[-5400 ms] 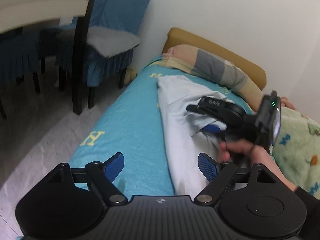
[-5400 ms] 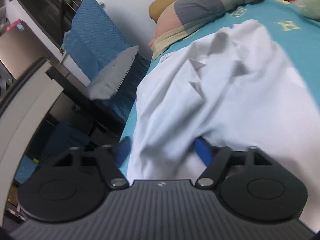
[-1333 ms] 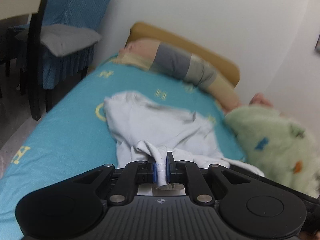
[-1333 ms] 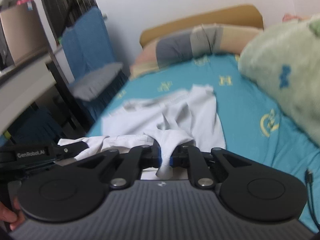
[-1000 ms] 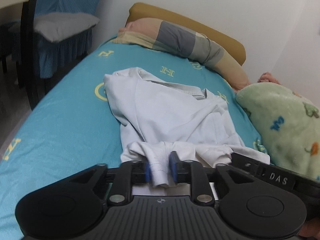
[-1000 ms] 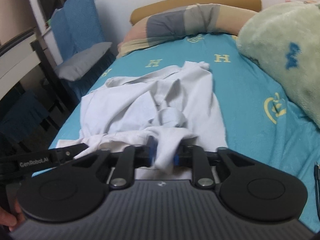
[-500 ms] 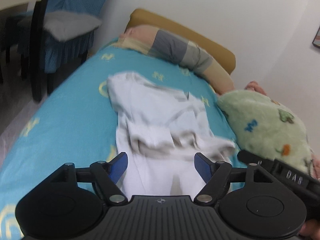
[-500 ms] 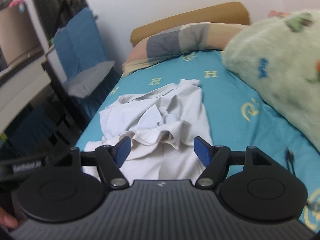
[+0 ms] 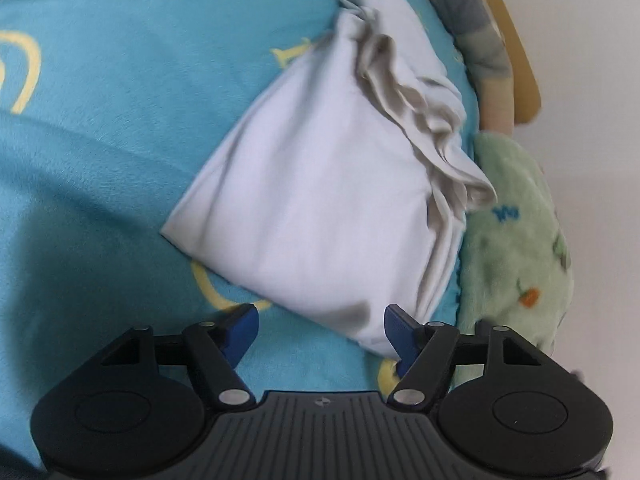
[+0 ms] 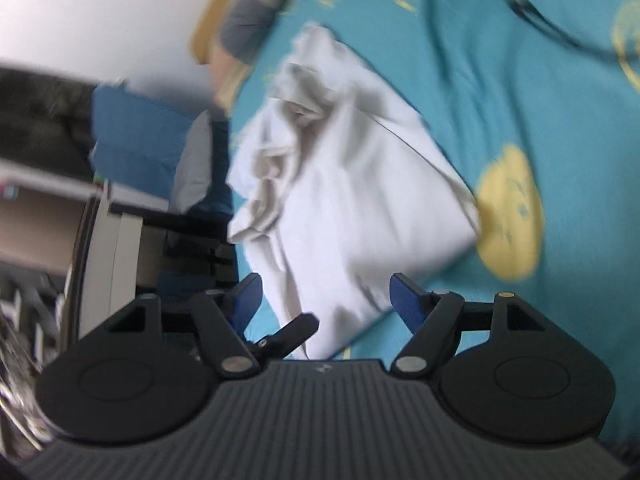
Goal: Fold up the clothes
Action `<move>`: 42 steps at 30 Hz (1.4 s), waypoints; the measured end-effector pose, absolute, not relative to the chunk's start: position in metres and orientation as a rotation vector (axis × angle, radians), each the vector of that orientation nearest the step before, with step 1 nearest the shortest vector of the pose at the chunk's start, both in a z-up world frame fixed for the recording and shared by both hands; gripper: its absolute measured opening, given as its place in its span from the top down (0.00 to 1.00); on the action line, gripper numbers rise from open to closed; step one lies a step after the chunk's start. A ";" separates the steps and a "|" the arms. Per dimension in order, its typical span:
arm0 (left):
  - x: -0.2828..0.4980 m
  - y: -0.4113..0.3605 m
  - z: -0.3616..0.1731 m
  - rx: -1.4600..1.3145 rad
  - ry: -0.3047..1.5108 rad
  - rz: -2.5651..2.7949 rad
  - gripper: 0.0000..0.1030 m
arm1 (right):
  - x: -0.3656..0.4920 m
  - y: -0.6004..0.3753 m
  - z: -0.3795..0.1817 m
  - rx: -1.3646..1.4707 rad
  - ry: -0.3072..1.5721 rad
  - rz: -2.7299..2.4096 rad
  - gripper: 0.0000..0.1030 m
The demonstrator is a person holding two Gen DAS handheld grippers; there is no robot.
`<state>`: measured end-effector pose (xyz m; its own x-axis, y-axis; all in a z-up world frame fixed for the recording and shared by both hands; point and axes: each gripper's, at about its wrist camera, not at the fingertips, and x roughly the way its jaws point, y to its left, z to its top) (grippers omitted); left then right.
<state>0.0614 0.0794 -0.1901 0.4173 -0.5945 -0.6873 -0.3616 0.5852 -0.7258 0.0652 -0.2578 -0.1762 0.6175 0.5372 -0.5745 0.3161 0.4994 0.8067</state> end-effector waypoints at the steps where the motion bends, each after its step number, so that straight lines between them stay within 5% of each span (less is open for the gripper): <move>1: 0.061 0.082 -0.191 -1.018 1.165 -0.162 0.32 | 0.064 -0.259 -0.181 1.095 0.945 0.125 0.30; 3: 0.060 0.088 -0.190 -1.047 1.127 -0.102 0.37 | 0.063 -0.262 -0.191 1.114 0.942 0.045 0.30; 6: 0.059 0.095 -0.193 -1.068 1.104 -0.022 0.64 | 0.062 -0.272 -0.209 1.204 0.921 -0.032 0.39; 7: 0.059 0.096 -0.193 -1.065 1.102 0.000 0.77 | 0.063 -0.274 -0.211 1.220 0.908 -0.041 0.45; 11: 0.058 0.104 -0.190 -1.090 1.064 0.041 0.91 | 0.068 -0.274 -0.209 1.201 0.876 -0.073 0.80; 14: 0.060 0.103 -0.175 -1.077 1.005 0.026 0.93 | 0.069 -0.270 -0.197 1.160 0.827 -0.051 0.91; 29: -0.014 0.089 -0.038 -0.804 0.619 -0.126 0.95 | 0.005 -0.271 -0.086 0.957 0.508 0.164 0.93; 42: -0.125 0.083 -0.026 -0.807 0.614 -0.168 0.95 | -0.142 -0.272 -0.081 0.935 0.351 0.123 0.93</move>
